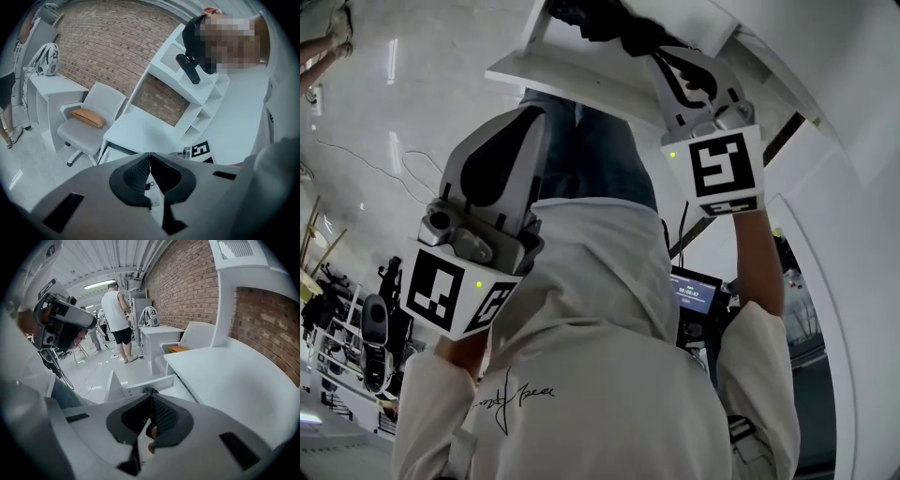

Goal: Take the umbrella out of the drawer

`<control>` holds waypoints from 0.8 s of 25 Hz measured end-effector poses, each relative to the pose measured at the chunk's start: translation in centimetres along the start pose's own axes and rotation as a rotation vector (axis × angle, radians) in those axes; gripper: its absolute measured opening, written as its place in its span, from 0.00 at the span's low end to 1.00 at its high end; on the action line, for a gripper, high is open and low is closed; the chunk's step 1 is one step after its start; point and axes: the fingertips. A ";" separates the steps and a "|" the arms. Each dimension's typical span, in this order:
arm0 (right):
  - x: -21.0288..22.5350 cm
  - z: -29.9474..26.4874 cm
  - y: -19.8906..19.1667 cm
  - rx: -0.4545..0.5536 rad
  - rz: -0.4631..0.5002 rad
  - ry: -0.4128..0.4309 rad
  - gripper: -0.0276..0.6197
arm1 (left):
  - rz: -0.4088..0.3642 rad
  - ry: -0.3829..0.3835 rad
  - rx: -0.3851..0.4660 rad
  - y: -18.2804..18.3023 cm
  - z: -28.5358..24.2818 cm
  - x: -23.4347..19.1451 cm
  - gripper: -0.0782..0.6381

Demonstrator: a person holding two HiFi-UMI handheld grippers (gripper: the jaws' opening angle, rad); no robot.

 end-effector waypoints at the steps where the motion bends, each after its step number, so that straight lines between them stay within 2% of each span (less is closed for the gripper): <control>1: 0.2 -0.7 -0.3 -0.013 0.009 0.001 0.08 | 0.002 0.001 -0.002 0.0 -0.1 -0.2 0.13; 5: 0.3 -3.1 -1.6 -0.079 0.049 0.006 0.08 | 0.008 0.007 -0.016 0.1 -0.3 -1.0 0.13; 9: 0.0 -4.8 -3.1 -0.118 0.088 0.021 0.08 | -0.070 0.021 -0.043 -0.1 -0.4 -0.9 0.13; 12: 0.2 -5.9 -4.3 -0.161 0.099 0.029 0.08 | -0.055 0.009 -0.049 0.1 -0.5 -1.2 0.13; 16: 0.4 -7.7 -5.5 -0.197 0.111 0.026 0.08 | -0.097 0.019 -0.070 0.4 -0.4 -1.9 0.13; 20: 0.7 -9.0 -7.1 -0.238 0.130 0.022 0.09 | -0.063 0.015 -0.076 0.1 -0.6 -2.9 0.13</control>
Point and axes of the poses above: the fingertips, and each gripper's own axes: z backward along the fingers, x to its right, y out of its top, and after that the axes turned 5 degrees about -y, right-handed
